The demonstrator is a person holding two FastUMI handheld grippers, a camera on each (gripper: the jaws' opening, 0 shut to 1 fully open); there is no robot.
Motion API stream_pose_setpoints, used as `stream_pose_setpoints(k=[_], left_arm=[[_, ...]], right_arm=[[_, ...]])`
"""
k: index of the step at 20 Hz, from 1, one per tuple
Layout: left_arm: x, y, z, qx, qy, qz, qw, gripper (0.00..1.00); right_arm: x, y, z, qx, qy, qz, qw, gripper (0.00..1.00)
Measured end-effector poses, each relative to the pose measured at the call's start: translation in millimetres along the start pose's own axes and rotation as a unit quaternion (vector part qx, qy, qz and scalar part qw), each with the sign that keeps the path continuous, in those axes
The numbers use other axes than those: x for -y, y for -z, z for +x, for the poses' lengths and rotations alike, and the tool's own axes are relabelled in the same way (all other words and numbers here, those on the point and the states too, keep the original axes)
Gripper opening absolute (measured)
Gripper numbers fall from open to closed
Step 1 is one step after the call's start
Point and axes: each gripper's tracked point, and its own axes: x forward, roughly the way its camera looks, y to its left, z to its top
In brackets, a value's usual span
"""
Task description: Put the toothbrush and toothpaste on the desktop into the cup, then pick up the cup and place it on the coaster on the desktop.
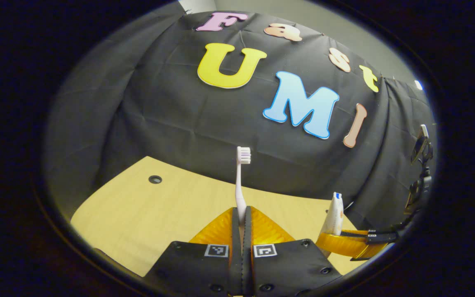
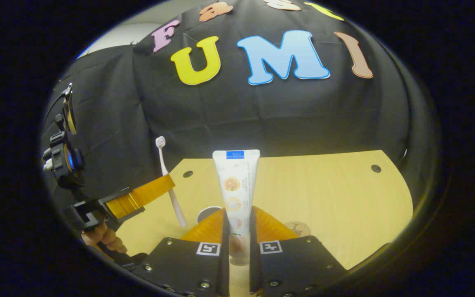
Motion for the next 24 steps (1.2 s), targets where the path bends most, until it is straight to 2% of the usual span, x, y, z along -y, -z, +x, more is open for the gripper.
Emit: stream_pose_setpoints(k=[9,16,20,22,24], left_arm=[[-4.5,29.3,67.8,-0.019,0.004,0.004,1.0,0.08],[-11.7,62.2,86.0,-0.041,-0.003,0.036,0.998,0.08],[-16.2,66.3,85.3,-0.051,-0.003,0.021,0.998,0.14],[-14.8,71.6,82.5,-0.058,0.002,0.009,0.998,0.25],[-15.9,77.8,80.0,-0.069,0.007,0.0,0.998,0.46]], right_arm=[[12.8,12.1,22.7,-0.023,0.016,-0.019,0.999,0.2],[13.9,19.8,29.4,-0.036,0.017,-0.016,0.999,0.2],[12.5,21.8,32.0,-0.04,0.014,-0.015,0.999,0.2],[11.1,23.8,33.7,-0.043,0.012,-0.015,0.999,0.2],[8.6,24.7,35.8,-0.045,0.008,-0.012,0.999,0.2]])
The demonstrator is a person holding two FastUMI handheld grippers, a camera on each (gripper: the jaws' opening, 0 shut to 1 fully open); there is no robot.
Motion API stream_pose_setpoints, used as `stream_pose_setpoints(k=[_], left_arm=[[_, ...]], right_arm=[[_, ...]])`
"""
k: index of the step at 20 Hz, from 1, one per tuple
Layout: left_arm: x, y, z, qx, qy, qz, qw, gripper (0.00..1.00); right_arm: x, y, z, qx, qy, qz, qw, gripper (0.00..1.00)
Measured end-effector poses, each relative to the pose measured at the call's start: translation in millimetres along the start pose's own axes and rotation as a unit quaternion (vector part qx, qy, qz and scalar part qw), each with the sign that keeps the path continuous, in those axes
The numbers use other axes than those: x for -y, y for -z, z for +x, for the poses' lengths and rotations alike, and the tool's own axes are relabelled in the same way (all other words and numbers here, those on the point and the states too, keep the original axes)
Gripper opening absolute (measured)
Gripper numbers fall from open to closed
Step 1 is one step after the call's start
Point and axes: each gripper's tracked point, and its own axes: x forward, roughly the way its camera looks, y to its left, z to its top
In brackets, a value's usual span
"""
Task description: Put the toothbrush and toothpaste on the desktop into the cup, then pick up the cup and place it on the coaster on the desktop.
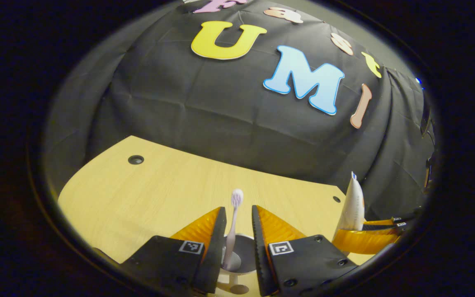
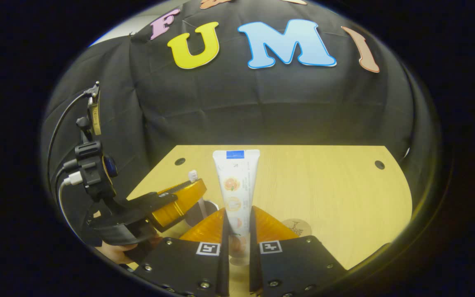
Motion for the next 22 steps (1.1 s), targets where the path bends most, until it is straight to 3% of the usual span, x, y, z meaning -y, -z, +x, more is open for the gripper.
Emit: stream_pose_setpoints(k=[4,15,22], left_arm=[[-8.1,-2.8,-11.2,0.006,-0.011,-0.004,1.0,0.95],[-64.5,-18.6,-75.0,0.027,-0.069,-0.012,0.997,0.98],[-97.7,6.7,-106.3,0.002,-0.1,-0.014,0.995,0.98]], right_arm=[[-8.3,-2.2,6.9,-0.002,-0.014,0.013,1.0,0.2],[-55.7,-37.9,35.5,0.053,-0.067,-0.001,0.996,0.2],[-77.3,-49.3,72.2,0.094,-0.069,-0.035,0.993,0.24]])
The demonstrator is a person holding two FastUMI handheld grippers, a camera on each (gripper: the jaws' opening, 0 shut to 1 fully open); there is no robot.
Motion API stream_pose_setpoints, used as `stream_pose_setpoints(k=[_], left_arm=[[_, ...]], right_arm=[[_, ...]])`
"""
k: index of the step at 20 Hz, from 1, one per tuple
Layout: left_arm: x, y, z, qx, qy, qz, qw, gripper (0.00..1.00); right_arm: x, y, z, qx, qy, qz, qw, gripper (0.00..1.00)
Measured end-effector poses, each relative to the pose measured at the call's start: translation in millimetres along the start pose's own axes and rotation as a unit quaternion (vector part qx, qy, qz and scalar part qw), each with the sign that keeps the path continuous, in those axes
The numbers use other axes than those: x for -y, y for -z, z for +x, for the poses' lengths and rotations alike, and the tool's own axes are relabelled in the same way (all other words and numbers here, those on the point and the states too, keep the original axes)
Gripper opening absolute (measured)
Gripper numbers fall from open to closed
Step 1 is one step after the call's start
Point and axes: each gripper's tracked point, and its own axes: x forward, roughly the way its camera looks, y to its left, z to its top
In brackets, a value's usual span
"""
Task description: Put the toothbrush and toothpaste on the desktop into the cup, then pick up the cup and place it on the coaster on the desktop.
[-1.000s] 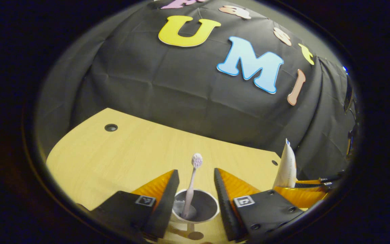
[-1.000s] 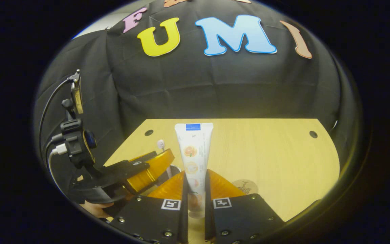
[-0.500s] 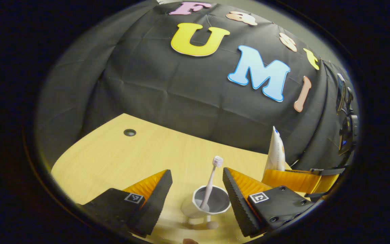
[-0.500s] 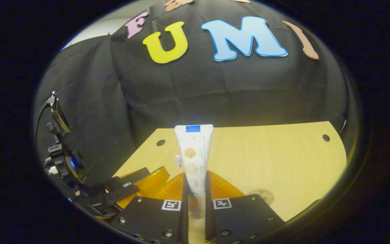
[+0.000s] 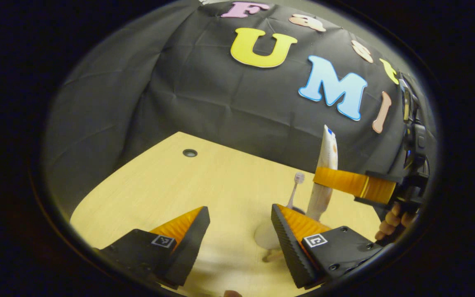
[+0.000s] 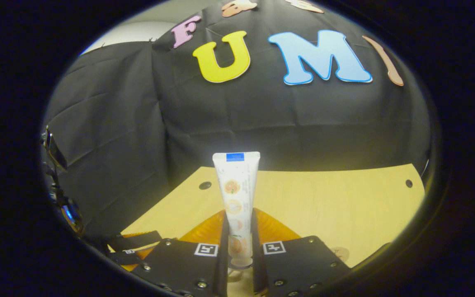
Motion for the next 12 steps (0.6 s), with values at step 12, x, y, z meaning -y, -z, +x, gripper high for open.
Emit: stream_pose_setpoints(k=[12], left_arm=[[-15.6,19.9,-12.2,-0.032,-0.009,0.013,0.999,0.98]], right_arm=[[-2.6,38.6,0.7,-0.05,0.02,-0.082,0.995,0.37]])
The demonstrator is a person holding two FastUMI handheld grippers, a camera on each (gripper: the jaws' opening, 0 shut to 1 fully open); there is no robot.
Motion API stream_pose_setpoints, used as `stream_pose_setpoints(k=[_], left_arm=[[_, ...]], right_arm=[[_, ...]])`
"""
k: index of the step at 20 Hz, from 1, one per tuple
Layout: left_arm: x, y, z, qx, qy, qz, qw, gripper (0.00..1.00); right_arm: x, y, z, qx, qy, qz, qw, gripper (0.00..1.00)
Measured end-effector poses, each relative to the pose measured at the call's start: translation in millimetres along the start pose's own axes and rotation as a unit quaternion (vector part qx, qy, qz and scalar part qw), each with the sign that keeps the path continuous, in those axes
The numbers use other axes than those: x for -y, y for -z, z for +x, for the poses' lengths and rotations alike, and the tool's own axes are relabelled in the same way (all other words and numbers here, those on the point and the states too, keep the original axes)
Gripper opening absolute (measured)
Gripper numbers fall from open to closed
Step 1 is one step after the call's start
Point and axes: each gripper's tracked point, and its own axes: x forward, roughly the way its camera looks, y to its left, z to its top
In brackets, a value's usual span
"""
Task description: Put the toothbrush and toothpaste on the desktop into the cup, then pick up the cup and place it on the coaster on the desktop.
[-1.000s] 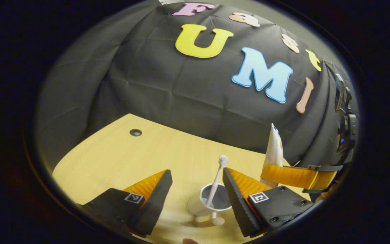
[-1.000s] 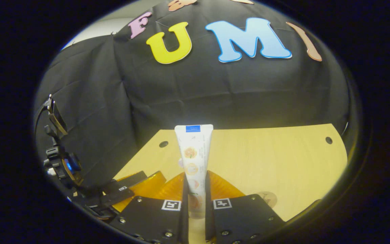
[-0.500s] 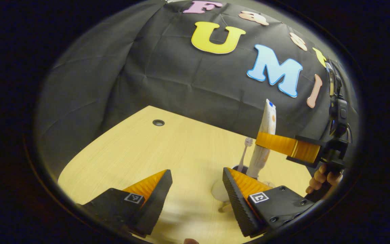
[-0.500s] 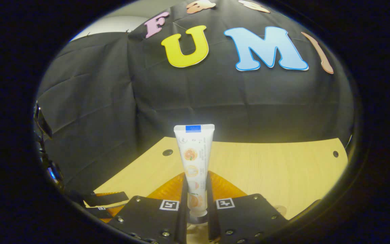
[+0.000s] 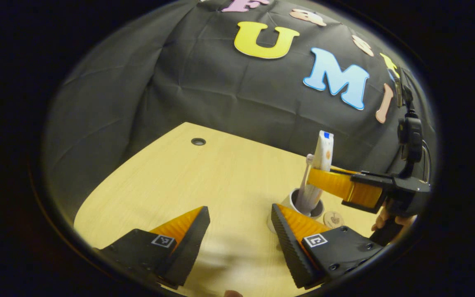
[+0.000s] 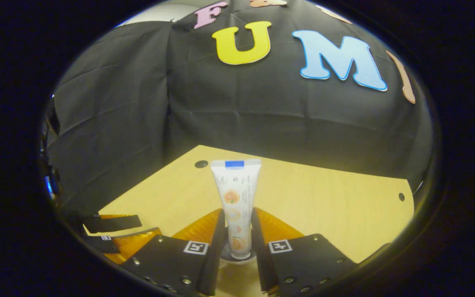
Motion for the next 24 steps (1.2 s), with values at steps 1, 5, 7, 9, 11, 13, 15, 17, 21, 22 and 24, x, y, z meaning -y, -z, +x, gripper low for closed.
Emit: stream_pose_setpoints(k=[1,5,7,9,11,13,15,17,21,22,24], left_arm=[[2.2,0.4,-0.5,-0.002,0.002,0.002,1.0,0.98],[17.3,4.8,-8.9,-0.012,0.014,0.013,1.0,0.98],[25.4,5.7,-12.4,-0.017,0.021,0.022,0.999,0.98],[39.6,2.3,-17.9,-0.02,0.029,0.034,0.999,0.98],[51.5,4.6,-24.9,-0.026,0.042,0.046,0.998,0.98],[64.9,6.8,-26.6,-0.034,0.053,0.055,0.996,0.94],[79.3,8.4,-26.4,-0.046,0.062,0.066,0.995,0.98],[93.5,10.0,-25.1,-0.058,0.069,0.08,0.993,0.98],[118.2,15.7,-17.7,-0.088,0.079,0.116,0.986,0.98],[122.0,19.6,-14.6,-0.101,0.08,0.125,0.984,0.97],[129.2,29.3,-9.7,-0.128,0.081,0.135,0.979,0.97]], right_arm=[[1.4,-0.9,-3.0,0.004,0.005,-0.008,1.0,0.46],[2.9,-9.1,-13.4,0.01,0.009,-0.016,1.0,0.69],[7.0,-16.0,-23.6,0.021,0.011,-0.015,1.0,0.78],[10.6,-24.4,-35.5,0.034,0.011,-0.008,0.999,0.78],[16.6,-32.3,-52.1,0.046,0.013,0.001,0.999,0.78],[26.7,-40.7,-66.0,0.058,0.02,0.006,0.998,0.78],[38.2,-45.6,-79.1,0.067,0.029,0.006,0.997,0.78],[50.3,-45.7,-89.3,0.07,0.041,0.005,0.997,0.78],[68.9,-41.0,-107.3,0.073,0.063,0.01,0.995,0.77],[73.0,-38.2,-111.0,0.072,0.069,0.01,0.995,0.77],[81.2,-30.9,-118.6,0.068,0.078,0.014,0.995,0.78]])
